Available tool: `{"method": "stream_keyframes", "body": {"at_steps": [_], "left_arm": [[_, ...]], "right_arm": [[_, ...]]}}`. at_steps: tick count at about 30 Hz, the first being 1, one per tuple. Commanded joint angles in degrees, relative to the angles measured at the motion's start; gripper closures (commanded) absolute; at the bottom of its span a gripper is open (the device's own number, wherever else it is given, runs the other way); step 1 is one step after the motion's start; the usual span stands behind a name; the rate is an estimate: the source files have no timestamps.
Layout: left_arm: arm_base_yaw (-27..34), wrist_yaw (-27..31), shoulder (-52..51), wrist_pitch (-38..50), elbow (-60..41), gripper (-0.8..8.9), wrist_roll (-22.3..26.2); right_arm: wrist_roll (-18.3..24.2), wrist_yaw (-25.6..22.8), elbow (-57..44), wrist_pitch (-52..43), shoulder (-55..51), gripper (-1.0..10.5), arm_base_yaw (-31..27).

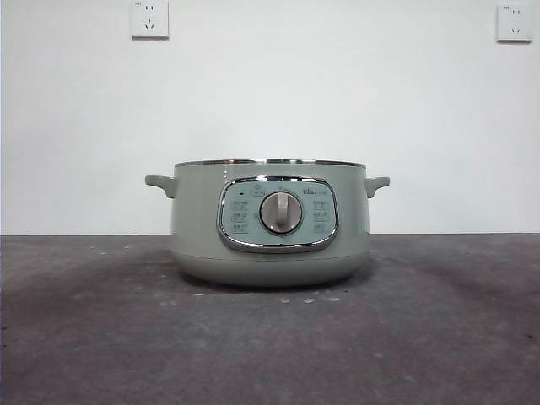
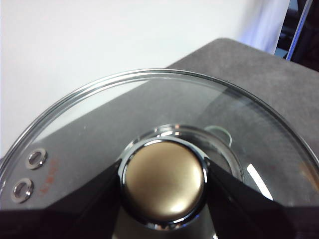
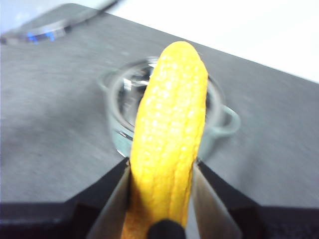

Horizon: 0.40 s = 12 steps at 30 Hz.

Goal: Pick up the corn,open the lid,put the corn in the pot,close the lid

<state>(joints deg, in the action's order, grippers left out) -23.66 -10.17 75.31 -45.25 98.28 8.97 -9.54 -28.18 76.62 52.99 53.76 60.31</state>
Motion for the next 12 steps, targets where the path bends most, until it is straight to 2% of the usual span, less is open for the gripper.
{"method": "stream_keyframes", "body": {"at_steps": [1,5,9,12], "left_arm": [[0.63,-0.50,-4.68,2.05,-2.91,8.20,0.68],[1.03,-0.31,-12.85,2.47,-11.08,8.20,-0.02],[1.03,-0.26,-21.55,2.12,-19.69,8.20,-1.25],[1.03,-0.24,-27.69,1.07,-24.72,8.20,-2.51]], "right_arm": [[3.72,4.90,0.92,-3.10,3.13,9.6,-2.84],[6.47,13.86,2.93,-7.54,8.79,9.6,-10.10],[7.06,25.90,7.76,-9.53,16.72,9.6,-18.21],[8.37,31.12,13.07,-9.60,24.48,9.6,-22.49]]}}
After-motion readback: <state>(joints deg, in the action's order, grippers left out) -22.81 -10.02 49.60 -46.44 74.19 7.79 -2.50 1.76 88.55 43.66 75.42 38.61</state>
